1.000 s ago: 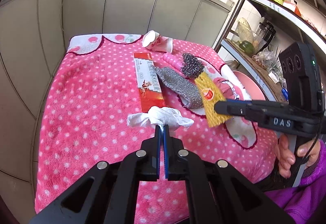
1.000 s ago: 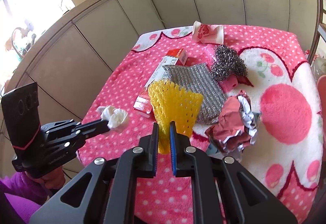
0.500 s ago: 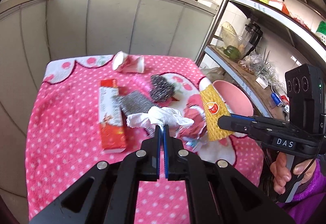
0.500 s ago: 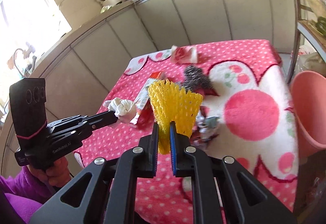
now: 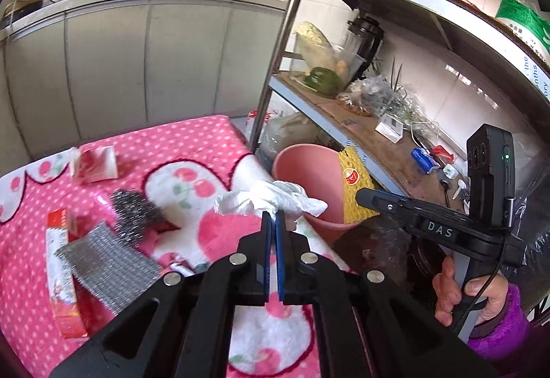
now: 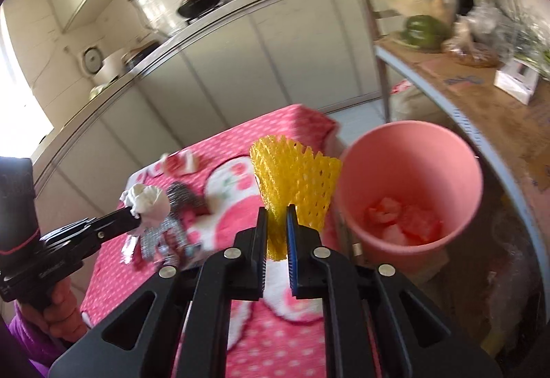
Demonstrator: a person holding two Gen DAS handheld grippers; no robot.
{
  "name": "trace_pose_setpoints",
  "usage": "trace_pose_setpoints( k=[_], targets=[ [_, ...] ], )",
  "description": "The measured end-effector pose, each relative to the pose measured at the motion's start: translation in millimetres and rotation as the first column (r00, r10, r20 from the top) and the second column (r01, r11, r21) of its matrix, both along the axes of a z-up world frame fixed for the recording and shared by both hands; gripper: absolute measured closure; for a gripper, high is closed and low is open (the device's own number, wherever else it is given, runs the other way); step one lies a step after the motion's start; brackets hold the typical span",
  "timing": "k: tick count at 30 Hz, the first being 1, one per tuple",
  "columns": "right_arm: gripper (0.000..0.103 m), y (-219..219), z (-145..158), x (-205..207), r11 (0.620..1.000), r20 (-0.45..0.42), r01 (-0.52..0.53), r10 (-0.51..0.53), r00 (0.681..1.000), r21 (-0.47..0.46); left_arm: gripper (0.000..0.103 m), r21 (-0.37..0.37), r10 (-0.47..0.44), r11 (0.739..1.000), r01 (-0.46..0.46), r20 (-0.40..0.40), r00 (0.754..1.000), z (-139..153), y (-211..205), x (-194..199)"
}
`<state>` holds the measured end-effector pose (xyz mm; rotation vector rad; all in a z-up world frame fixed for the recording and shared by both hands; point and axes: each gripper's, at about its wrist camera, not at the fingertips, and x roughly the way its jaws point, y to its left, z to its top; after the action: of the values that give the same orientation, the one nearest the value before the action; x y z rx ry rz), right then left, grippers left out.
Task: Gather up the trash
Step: 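Carry the tissue and foam net in both tools over the pink bucket, then open both tools to drop the tissue and foam net into the bucket, then move both open tools back over the trash on the table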
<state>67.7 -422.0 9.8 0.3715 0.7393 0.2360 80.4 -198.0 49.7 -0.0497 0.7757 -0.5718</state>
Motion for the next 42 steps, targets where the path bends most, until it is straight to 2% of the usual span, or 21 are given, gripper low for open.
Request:
trace_pose_setpoints(
  k=[8, 14, 19, 25, 28, 30, 33, 42],
  targets=[
    [0.092, -50, -31, 19, 0.993, -0.05, 0.106, -0.108, 0.993, -0.041, 0.101, 0.017, -0.075, 0.997, 0.076, -0.074, 0.994, -23, -88, 43],
    [0.092, -66, -56, 30, 0.99, -0.082, 0.133, -0.136, 0.987, -0.045, 0.101, 0.028, -0.067, 0.997, 0.073, -0.165, 0.984, -54, -122, 68],
    [0.092, -71, -68, 37, 0.987, -0.089, 0.147, -0.152, 0.984, -0.065, 0.101, 0.071, -0.061, 0.995, 0.076, -0.191, 0.98, -74, -145, 83],
    [0.092, -76, -80, 44, 0.983, -0.105, 0.166, -0.174, 0.979, -0.081, 0.099, 0.078, -0.031, 0.996, 0.049, -0.21, 0.977, -88, -158, 96],
    [0.088, -79, -85, 48, 0.982, -0.115, 0.167, -0.177, 0.977, -0.09, 0.094, 0.072, -0.014, 0.997, 0.032, -0.239, 0.971, -93, -159, 103],
    [0.081, -80, -88, 51, 0.982, -0.127, 0.164, -0.176, 0.976, -0.096, 0.091, 0.064, -0.01, 0.998, 0.027, -0.247, 0.969, -94, -158, 105],
    [0.076, -79, -92, 53, 0.983, -0.137, 0.156, -0.169, 0.976, -0.1, 0.09, 0.056, -0.016, 0.998, 0.03, -0.243, 0.97, -92, -157, 105],
    [0.075, -77, -84, 48, 0.981, -0.127, 0.162, -0.175, 0.976, -0.108, 0.09, 0.033, -0.041, 0.998, 0.048, -0.189, 0.981, -71, -147, 85]
  ],
)
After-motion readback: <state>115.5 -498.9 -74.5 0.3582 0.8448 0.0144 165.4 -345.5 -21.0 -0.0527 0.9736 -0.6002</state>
